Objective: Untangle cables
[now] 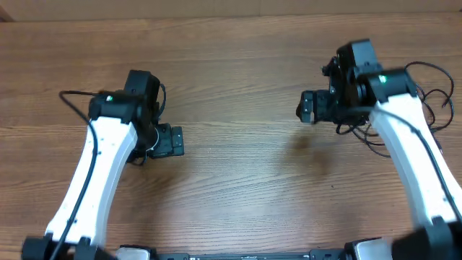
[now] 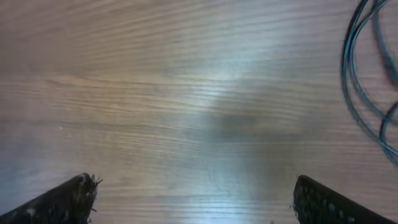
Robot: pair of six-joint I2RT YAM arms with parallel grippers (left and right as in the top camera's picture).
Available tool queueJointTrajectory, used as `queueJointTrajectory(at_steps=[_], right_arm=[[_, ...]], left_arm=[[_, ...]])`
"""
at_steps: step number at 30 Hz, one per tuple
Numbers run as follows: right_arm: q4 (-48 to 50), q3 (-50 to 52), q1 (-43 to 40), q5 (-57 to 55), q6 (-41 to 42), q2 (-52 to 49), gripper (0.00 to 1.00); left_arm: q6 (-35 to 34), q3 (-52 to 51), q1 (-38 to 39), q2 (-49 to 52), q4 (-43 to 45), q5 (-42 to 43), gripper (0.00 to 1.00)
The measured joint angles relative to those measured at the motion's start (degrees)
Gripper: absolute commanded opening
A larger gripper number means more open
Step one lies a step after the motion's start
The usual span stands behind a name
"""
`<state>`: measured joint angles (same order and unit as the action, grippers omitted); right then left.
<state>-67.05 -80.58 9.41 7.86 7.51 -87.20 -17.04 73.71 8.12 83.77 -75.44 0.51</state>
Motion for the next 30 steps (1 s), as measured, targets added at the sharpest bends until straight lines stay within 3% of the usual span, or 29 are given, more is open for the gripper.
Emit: queueJointTrajectory(at_steps=[9,14,19,30], right_arm=[[16.68,20.41,0.00,-4.83,1.99,29.14,1.00],[17.92,26.03,0.00,-6.82,2.80,40.87,1.00],[15.82,26.16,0.00,-7.28,2.99,44.61,1.00],[11.91,26.27,0.00,-7.50,3.02,42.77,1.00]], left_arm=[[0.92,-15.17,0.00,-28.50,14.43,-0.28,1.00],[0.85,-19.87,0.00,-44.00,18.25,-0.37,1.00],[0.85,-20.02,0.00,-49.77,18.21,-0.37,1.00],[0.85,-20.55,0.00,-49.90,17.33,-0.37,0.99]])
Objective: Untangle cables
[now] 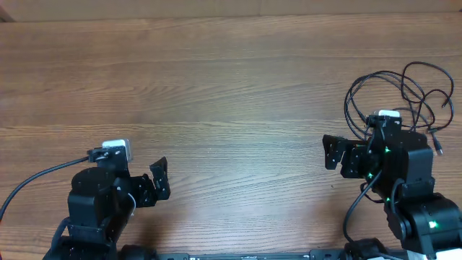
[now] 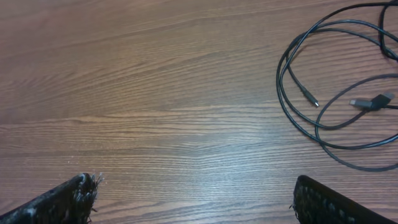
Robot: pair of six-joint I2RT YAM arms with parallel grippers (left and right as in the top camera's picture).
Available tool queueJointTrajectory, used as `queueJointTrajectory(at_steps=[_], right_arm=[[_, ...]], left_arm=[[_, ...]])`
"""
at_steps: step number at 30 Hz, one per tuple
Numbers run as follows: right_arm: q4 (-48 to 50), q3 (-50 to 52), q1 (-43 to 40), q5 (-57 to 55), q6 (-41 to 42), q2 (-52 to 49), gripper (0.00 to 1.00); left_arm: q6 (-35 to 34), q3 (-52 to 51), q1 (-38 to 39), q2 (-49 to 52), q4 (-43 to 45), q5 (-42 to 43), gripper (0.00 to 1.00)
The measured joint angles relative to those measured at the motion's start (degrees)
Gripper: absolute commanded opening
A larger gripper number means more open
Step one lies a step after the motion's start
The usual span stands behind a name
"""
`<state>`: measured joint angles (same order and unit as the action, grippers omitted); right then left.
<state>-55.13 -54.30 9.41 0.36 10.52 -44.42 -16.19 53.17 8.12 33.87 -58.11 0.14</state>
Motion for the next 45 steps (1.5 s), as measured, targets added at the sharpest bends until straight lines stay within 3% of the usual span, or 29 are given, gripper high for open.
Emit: queueJointTrajectory(at_steps=[12,19,35,45], right_arm=[[0.57,0.04,-0.02,-2.25,-1.11,-1.90,1.00],[13.09,2.99,-0.17,-4.35,-3.21,4.76,1.00],[49.00,38.03,-0.81,-4.61,-4.39,38.36,1.00],[63.21,49.68,-6.58,-0.79,-4.39,43.69,1.00]], left_arm=[[-0.02,-0.04,0.00,0.00,-3.74,0.00,1.00],[-0.02,-0.07,0.00,0.00,-3.85,0.00,0.99],[-0.02,-0.33,0.00,0.00,-4.02,0.00,1.00],[-0.02,-0.33,0.00,0.00,-4.00,0.00,1.00]])
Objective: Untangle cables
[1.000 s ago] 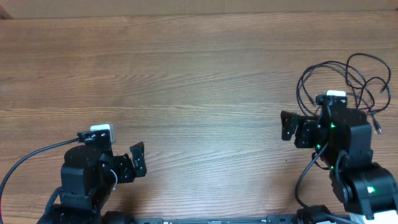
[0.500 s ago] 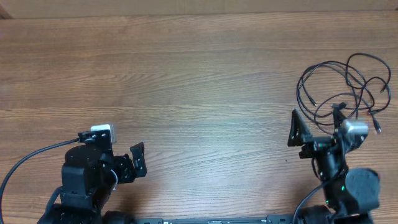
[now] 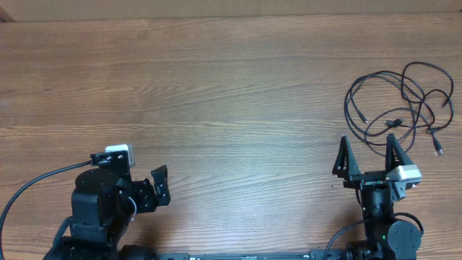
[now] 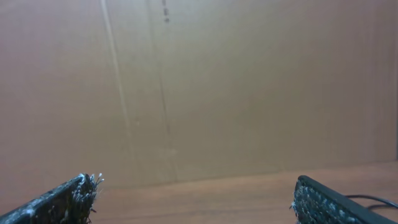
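The black cables (image 3: 398, 101) lie in one loose tangle of overlapping loops at the table's right side, with several plug ends showing. My right gripper (image 3: 367, 154) is just in front of the tangle, pointing to the far side, open and holding nothing. In the right wrist view its fingertips (image 4: 82, 198) stand wide apart, and only a short bit of cable (image 4: 374, 200) shows at the lower right. My left gripper (image 3: 160, 186) is near the front left, far from the cables, with its fingers slightly apart and empty.
A brown cardboard-coloured wall (image 4: 205, 81) rises behind the wooden table (image 3: 231, 94). A cable from the left arm (image 3: 40, 180) runs off the left edge. Both arm bases sit at the front edge.
My right arm has folded back lower toward the front edge. Its gripper now points level at the far wall instead of down at the table. The left arm and the cables have barely changed.
At first both arms reached out over the middle of the table, the right gripper open beside the tangle. Then both were drawn back to the front edge, leaving the cables uncovered. Now the right arm is folded further, still open and empty.
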Robot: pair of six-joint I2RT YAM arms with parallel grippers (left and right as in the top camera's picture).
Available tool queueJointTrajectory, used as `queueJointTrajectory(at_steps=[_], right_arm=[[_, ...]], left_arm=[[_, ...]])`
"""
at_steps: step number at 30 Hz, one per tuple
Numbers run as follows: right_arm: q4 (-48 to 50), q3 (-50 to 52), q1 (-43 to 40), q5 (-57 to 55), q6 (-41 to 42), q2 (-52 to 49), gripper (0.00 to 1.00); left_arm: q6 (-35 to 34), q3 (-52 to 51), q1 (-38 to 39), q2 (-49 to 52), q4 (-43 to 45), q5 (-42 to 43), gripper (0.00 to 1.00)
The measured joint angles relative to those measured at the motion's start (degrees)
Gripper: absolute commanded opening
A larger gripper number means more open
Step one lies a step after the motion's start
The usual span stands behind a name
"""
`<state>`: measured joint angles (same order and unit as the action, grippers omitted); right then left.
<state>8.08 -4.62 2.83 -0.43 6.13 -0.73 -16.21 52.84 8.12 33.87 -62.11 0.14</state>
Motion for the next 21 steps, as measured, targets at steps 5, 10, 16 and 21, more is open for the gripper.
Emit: queueJointTrajectory(at_steps=[5,10,16,21], right_arm=[[0.11,1.60,-2.67,0.74,0.02,0.00,1.00],[-2.05,2.93,-3.23,1.53,-0.31,0.07,1.00],[-13.25,3.56,-3.58,2.78,-1.29,0.04,1.00],[-13.20,3.56,-3.61,3.19,-1.51,0.07,1.00]], left_arm=[[0.00,0.00,0.00,0.00,0.00,0.00,1.00],[0.00,0.00,0.00,0.00,0.00,0.00,0.99],[0.00,0.00,0.00,0.00,-0.02,0.00,1.00],[0.00,0.00,0.00,0.00,-0.02,0.00,1.00]])
